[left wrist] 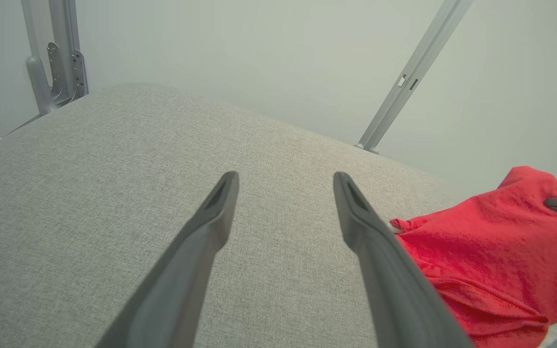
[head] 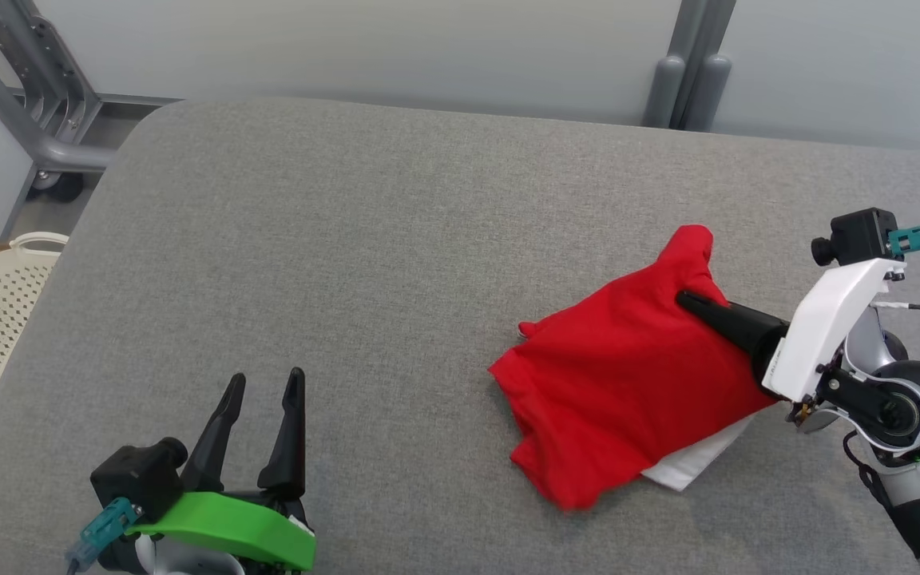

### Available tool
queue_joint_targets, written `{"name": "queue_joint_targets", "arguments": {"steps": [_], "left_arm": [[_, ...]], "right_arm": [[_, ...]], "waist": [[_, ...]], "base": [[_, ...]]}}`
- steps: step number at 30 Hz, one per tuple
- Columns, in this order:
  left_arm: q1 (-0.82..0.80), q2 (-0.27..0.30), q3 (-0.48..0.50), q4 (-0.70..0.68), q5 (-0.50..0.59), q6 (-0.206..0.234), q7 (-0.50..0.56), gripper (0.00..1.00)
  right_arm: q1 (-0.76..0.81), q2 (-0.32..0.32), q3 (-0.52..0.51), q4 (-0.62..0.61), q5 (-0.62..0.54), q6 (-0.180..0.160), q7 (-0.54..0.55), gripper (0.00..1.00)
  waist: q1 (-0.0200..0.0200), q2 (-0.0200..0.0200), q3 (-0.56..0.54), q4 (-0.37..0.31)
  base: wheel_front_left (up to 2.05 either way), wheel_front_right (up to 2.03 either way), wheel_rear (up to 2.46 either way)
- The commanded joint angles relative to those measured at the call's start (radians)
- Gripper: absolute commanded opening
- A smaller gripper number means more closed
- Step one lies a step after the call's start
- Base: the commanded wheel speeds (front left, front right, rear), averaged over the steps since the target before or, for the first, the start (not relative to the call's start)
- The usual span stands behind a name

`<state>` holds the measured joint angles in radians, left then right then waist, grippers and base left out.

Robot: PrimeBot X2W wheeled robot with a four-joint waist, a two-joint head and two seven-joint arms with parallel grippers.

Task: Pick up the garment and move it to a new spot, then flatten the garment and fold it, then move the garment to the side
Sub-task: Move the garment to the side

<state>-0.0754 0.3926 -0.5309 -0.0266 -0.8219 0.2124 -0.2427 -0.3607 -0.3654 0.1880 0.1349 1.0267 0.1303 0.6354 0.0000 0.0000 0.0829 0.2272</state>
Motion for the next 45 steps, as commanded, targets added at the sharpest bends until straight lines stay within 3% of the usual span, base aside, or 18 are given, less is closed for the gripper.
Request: {"name": "queue_joint_targets", "arguments": {"steps": [1, 7, 11, 18, 23, 29, 36, 45], "left_arm": [[0.007, 0.000, 0.003, -0.001, -0.003, 0.000, -0.005, 1.00], [0.006, -0.004, 0.002, -0.008, 0.004, -0.004, -0.007, 1.00], [-0.019, -0.003, -0.002, -0.006, 0.008, -0.011, -0.005, 1.00], [-0.046, 0.013, 0.001, -0.015, 0.019, -0.013, 0.001, 1.00], [-0.061, 0.009, -0.005, -0.024, 0.029, -0.006, 0.001, 1.00], [-0.068, 0.017, -0.021, -0.034, 0.041, -0.009, 0.017, 1.00], [-0.080, 0.021, -0.038, -0.047, 0.049, 0.000, 0.038, 1.00], [-0.099, 0.028, -0.043, -0.063, 0.056, 0.007, 0.056, 1.00]], "right_arm": [[0.014, -0.016, 0.000, -0.028, 0.010, 0.001, 0.018, 0.00], [0.028, -0.052, -0.048, -0.076, -0.015, 0.001, 0.065, 0.00], [0.013, -0.066, -0.116, -0.004, -0.060, 0.001, 0.076, 0.00], [-0.035, -0.145, -0.256, 0.140, -0.192, 0.001, 0.094, 0.00], [-0.072, -0.216, -0.385, 0.260, -0.351, 0.001, 0.063, 0.00], [-0.124, -0.224, -0.497, 0.311, -0.540, 0.001, 0.016, 0.00], [-0.196, -0.211, -0.497, 0.321, -0.717, 0.000, -0.079, 0.00], [-0.284, -0.230, -0.483, 0.378, -0.764, 0.000, -0.178, 0.00]], "waist": [[0.0000, 0.0000, -0.003, -0.006], [0.0000, 0.0000, 0.010, -0.025], [0.0000, 0.0000, 0.033, -0.034], [0.0000, 0.0000, 0.081, -0.045], [0.0000, 0.0000, 0.102, -0.050], [0.0000, 0.0000, 0.096, -0.057], [0.0000, 0.0000, 0.099, -0.060], [0.0000, 0.0000, 0.152, -0.069]], "base": [[0.00, 0.00, 0.00], [0.00, 0.00, 0.00], [0.00, 0.00, 0.00], [0.00, 0.00, 0.00], [0.00, 0.00, 0.00], [0.00, 0.00, 0.00], [0.00, 0.00, 0.00], [0.00, 0.00, 0.00]]}}
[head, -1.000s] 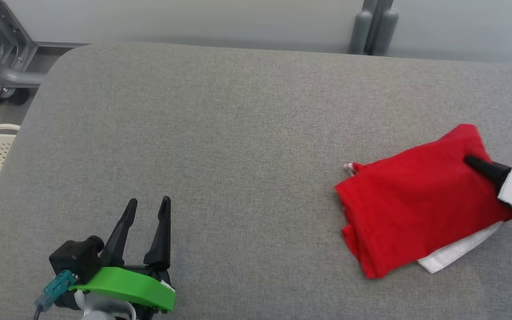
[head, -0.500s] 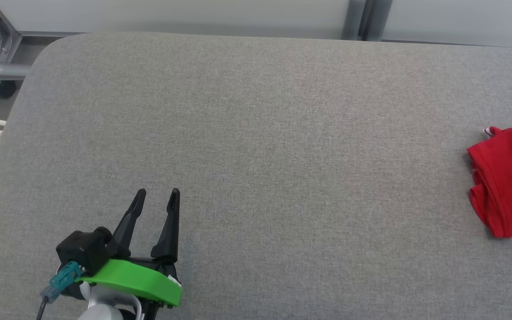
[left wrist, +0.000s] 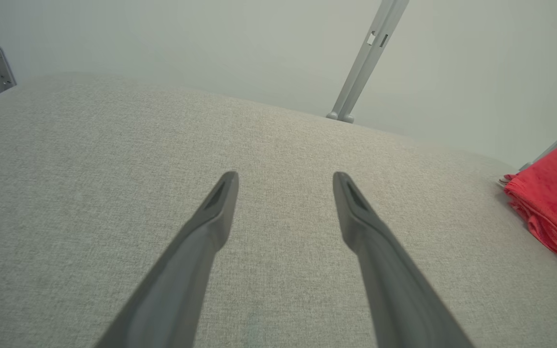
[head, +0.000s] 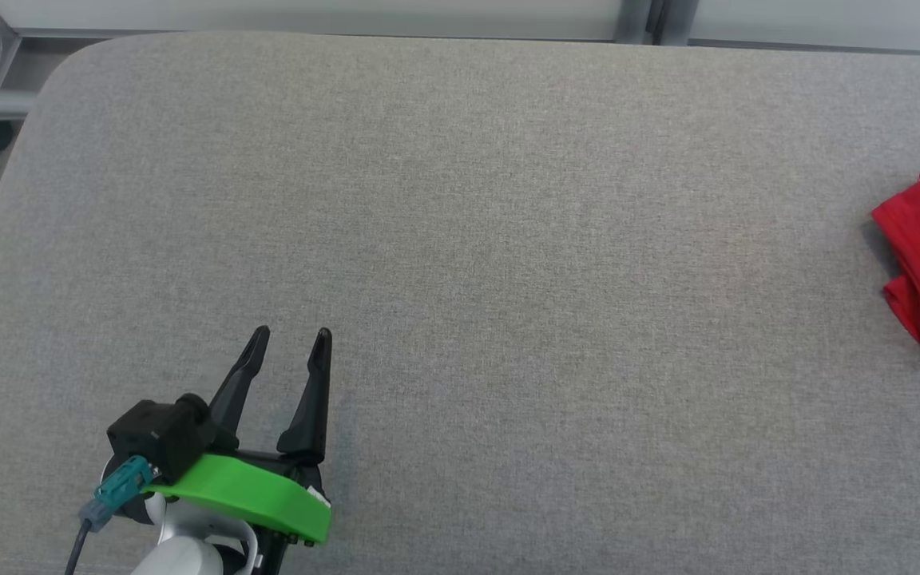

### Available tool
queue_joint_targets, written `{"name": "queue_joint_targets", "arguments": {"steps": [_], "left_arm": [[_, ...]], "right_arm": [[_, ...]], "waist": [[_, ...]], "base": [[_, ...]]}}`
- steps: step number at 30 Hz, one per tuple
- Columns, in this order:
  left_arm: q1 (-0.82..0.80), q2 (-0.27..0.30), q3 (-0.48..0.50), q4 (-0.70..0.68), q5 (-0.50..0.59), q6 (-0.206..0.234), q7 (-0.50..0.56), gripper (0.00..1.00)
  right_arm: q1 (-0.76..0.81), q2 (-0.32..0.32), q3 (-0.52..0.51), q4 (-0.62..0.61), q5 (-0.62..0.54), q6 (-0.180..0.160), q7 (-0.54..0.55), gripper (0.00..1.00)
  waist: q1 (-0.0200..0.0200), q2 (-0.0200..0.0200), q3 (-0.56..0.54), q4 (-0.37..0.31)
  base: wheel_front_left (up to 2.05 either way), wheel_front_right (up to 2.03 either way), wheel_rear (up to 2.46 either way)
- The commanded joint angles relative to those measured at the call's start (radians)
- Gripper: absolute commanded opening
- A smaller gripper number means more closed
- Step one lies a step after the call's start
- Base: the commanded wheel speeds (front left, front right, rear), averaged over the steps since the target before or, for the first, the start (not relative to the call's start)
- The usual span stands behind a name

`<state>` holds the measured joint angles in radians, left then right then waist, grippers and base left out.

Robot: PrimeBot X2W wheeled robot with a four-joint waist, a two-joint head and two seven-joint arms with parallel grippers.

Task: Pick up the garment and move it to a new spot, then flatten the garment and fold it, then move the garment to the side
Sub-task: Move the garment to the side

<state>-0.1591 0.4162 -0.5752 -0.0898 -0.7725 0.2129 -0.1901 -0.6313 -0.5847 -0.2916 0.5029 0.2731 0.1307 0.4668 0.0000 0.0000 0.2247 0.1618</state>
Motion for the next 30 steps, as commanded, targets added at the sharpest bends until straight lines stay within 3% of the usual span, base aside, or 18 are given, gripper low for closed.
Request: {"name": "queue_joint_targets", "arguments": {"steps": [1, 15, 16, 17, 18, 23, 30], "left_arm": [[-0.018, 0.006, 0.001, 0.001, 0.008, 0.007, 0.004, 1.00], [-0.033, 0.035, 0.009, -0.036, 0.018, 0.026, 0.027, 1.00], [-0.035, 0.037, 0.010, -0.041, 0.018, 0.028, 0.030, 1.00], [-0.038, 0.038, 0.011, -0.045, 0.019, 0.031, 0.032, 1.00], [-0.042, 0.039, 0.010, -0.049, 0.019, 0.032, 0.034, 1.00], [-0.048, 0.037, 0.011, -0.055, 0.020, 0.037, 0.037, 1.00], [-0.059, 0.035, 0.015, -0.056, 0.021, 0.043, 0.031, 1.00]], "right_arm": [[-0.016, -0.015, -0.003, 0.022, -0.015, 0.000, -0.014, 0.00], [-0.080, -0.053, -0.122, 0.151, -0.063, 0.000, -0.125, 0.00], [-0.083, -0.056, -0.135, 0.162, -0.083, 0.000, -0.144, 0.36], [-0.087, -0.060, -0.150, 0.171, -0.105, 0.000, -0.170, 0.81], [-0.092, -0.057, -0.161, 0.181, -0.129, 0.000, -0.196, 1.00], [-0.118, -0.021, -0.207, 0.232, -0.222, 0.000, -0.325, 1.00], [-0.149, 0.005, -0.129, 0.270, -0.230, 0.000, -0.468, 1.00]], "waist": [[0.0000, 0.0000, 0.013, -0.005], [0.0000, 0.0000, 0.079, -0.035], [0.0000, 0.0000, 0.084, -0.039], [0.0000, 0.0000, 0.090, -0.043], [0.0000, 0.0000, 0.094, -0.046], [0.0000, 0.0000, 0.106, -0.068], [0.0000, 0.0000, 0.103, -0.107]], "base": [[0.00, 0.00, 0.00], [0.00, 0.00, 0.00], [0.00, 0.00, 0.00], [0.00, 0.00, 0.00], [0.00, 0.00, 0.00], [0.00, 0.00, 0.00], [0.00, 0.00, 0.00]]}}
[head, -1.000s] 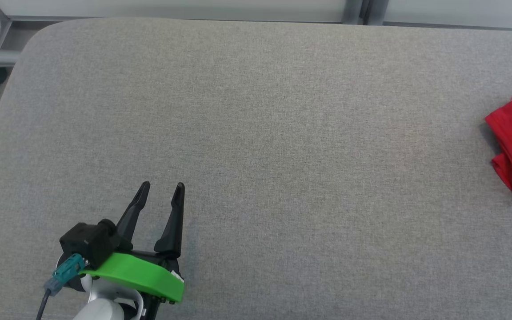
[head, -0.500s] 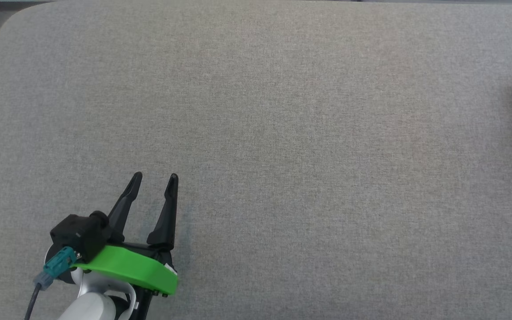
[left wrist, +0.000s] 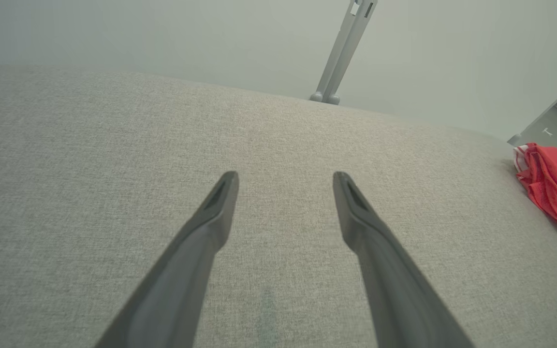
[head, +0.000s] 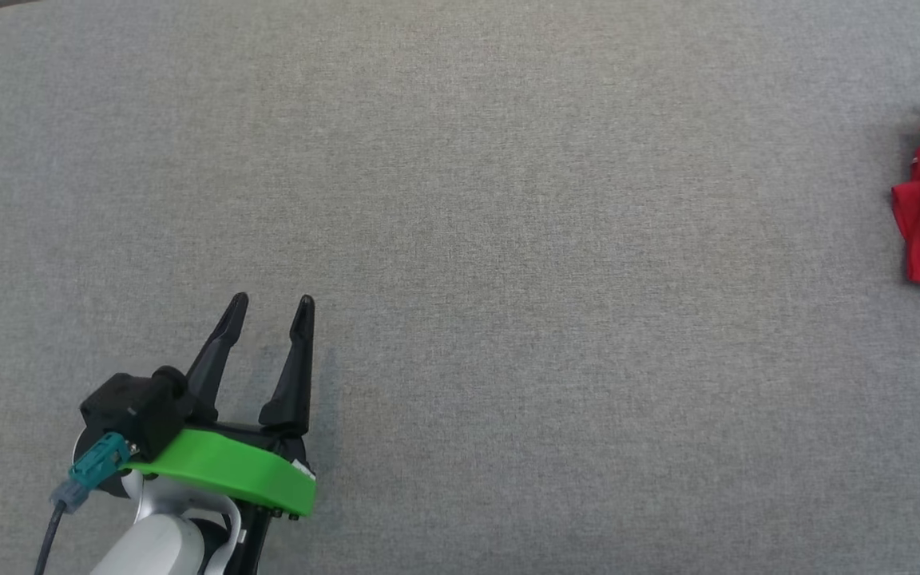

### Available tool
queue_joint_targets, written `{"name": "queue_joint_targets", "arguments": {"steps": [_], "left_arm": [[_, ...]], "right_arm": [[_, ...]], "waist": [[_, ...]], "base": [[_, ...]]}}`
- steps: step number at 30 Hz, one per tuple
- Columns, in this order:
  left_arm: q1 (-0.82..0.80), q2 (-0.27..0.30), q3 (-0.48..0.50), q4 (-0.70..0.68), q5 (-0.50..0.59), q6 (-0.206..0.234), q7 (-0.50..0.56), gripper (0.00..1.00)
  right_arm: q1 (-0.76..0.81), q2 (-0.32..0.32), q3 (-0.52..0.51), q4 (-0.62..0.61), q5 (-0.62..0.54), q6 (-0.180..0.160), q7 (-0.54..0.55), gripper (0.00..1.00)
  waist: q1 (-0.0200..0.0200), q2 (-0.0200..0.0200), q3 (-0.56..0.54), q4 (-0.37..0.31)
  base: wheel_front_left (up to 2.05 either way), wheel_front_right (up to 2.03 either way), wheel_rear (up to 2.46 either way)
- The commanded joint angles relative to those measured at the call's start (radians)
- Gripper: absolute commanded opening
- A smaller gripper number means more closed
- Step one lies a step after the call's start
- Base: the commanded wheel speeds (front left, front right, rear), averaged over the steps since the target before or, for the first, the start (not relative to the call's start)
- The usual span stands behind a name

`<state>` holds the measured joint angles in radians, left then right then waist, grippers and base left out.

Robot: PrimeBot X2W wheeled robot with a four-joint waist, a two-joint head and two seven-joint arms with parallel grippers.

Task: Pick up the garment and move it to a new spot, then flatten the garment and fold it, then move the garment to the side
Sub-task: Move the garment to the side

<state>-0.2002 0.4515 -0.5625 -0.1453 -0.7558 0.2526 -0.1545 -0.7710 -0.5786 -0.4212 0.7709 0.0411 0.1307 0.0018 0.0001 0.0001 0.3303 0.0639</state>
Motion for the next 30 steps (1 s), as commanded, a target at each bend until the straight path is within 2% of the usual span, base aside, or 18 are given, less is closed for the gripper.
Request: {"name": "queue_joint_targets", "arguments": {"steps": [1, 8, 17, 21, 25, 29, 30], "left_arm": [[-0.018, 0.000, 0.004, -0.001, 0.004, 0.003, -0.007, 1.00], [0.007, 0.004, 0.030, 0.018, -0.010, 0.003, -0.044, 1.00], [0.076, 0.026, 0.051, 0.141, 0.004, -0.017, -0.086, 1.00], [0.093, 0.016, 0.066, 0.198, 0.025, -0.032, -0.103, 1.00], [0.110, 0.003, 0.086, 0.251, 0.055, -0.040, -0.110, 1.00], [0.123, -0.025, 0.127, 0.293, 0.090, -0.055, -0.111, 1.00], [0.123, -0.025, 0.127, 0.293, 0.090, -0.055, -0.111, 1.00]], "right_arm": [[-0.011, 0.004, 0.024, -0.002, 0.018, 0.000, -0.022, 1.00], [0.065, 0.011, 0.225, -0.094, 0.171, 0.000, -0.148, 1.00], [0.336, 0.054, 0.421, -0.357, 0.299, 0.000, -0.206, 1.00], [0.467, 0.101, 0.449, -0.481, 0.285, 0.000, -0.230, 1.00], [0.586, 0.184, 0.447, -0.579, 0.226, -0.001, -0.252, 1.00], [0.692, 0.278, 0.413, -0.622, 0.169, -0.001, -0.263, 1.00], [0.692, 0.278, 0.413, -0.622, 0.169, -0.001, -0.263, 1.00]], "waist": [[-0.0001, -0.0001, -0.005, -0.015], [-0.0001, -0.0001, -0.056, -0.052], [-0.0001, -0.0001, -0.180, -0.092], [-0.0001, -0.0001, -0.205, -0.098], [-0.0001, -0.0001, -0.215, -0.089], [-0.0001, -0.0001, -0.230, -0.069], [-0.0001, -0.0001, -0.230, -0.069]], "base": [[0.00, 0.00, 0.00], [0.00, 0.00, 0.00], [0.00, 0.00, 0.00], [0.00, 0.00, 0.00], [0.00, 0.00, 0.00], [0.00, 0.00, 0.00], [0.00, 0.00, 0.00]]}}
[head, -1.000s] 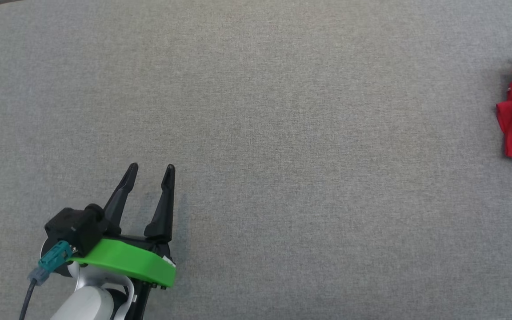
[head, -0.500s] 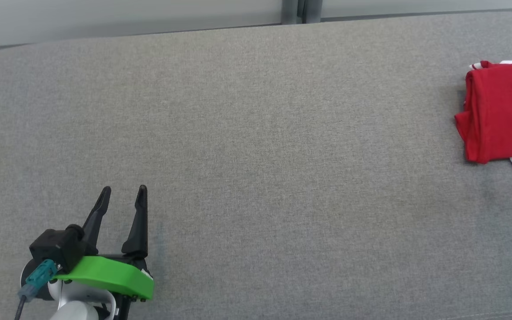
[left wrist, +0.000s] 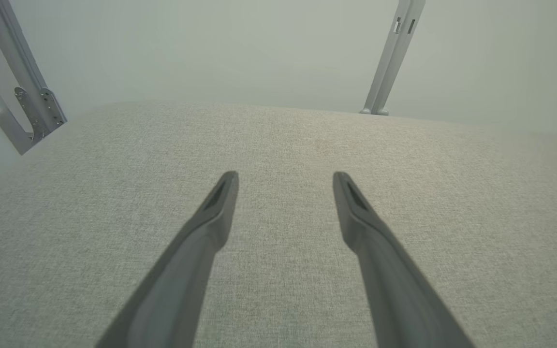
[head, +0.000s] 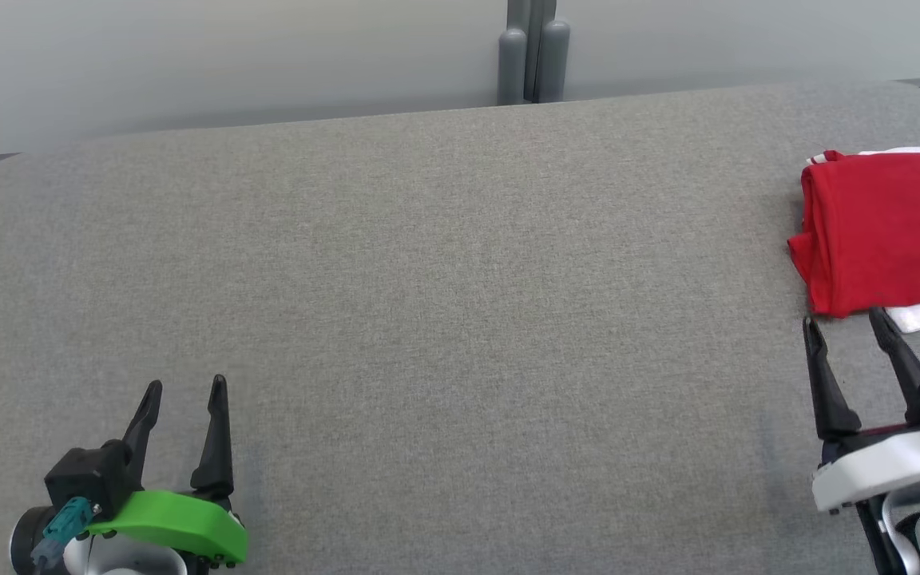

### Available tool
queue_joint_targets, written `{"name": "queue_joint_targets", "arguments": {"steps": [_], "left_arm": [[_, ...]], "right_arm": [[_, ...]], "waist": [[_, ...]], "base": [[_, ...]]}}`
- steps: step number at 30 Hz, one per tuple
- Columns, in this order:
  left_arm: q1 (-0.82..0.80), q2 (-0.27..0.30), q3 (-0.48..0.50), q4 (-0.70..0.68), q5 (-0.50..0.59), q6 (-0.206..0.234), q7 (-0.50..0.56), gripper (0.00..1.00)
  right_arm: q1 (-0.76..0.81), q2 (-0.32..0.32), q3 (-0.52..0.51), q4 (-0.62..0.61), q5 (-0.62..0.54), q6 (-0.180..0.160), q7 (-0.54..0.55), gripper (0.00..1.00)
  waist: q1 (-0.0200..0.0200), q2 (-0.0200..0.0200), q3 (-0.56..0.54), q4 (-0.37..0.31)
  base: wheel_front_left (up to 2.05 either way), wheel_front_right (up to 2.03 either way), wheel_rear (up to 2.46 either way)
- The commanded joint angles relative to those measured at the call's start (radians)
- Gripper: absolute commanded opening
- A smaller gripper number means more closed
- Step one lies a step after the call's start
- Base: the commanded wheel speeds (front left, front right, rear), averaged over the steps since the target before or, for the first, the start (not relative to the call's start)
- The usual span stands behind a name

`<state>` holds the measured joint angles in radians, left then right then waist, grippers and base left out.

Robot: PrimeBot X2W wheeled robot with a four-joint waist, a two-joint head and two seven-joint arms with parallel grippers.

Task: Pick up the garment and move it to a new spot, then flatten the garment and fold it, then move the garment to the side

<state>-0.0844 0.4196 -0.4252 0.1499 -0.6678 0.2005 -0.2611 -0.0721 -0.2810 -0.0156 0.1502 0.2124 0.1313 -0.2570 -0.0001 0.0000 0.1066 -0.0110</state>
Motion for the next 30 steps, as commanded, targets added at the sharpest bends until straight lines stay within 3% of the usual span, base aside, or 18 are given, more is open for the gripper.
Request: {"name": "queue_joint_targets", "arguments": {"steps": [1, 13, 22, 30], "left_arm": [[0.015, -0.001, 0.007, 0.003, 0.013, -0.007, -0.004, 1.00], [0.074, -0.092, 0.169, 0.068, 0.128, -0.132, -0.004, 1.00], [0.086, -0.145, 0.247, 0.099, 0.198, -0.199, -0.004, 1.00], [0.090, -0.176, 0.286, 0.116, 0.233, -0.232, -0.004, 1.00]], "right_arm": [[0.014, 0.001, -0.009, -0.003, -0.009, -0.001, -0.006, 1.00], [0.115, 0.167, -0.208, 0.028, -0.206, -0.001, -0.009, 1.00], [0.132, 0.218, -0.237, -0.021, -0.304, -0.001, -0.009, 1.00], [0.133, 0.225, -0.229, -0.032, -0.314, -0.001, -0.009, 1.00]], "waist": [[0.0001, 0.0000, -0.010, 0.012], [0.0001, 0.0000, -0.046, 0.062], [0.0001, 0.0000, -0.067, 0.059], [0.0001, 0.0000, -0.076, 0.060]], "base": [[0.00, 0.00, 0.00], [0.00, 0.00, 0.00], [0.00, 0.00, 0.00], [0.00, 0.00, 0.00]]}}
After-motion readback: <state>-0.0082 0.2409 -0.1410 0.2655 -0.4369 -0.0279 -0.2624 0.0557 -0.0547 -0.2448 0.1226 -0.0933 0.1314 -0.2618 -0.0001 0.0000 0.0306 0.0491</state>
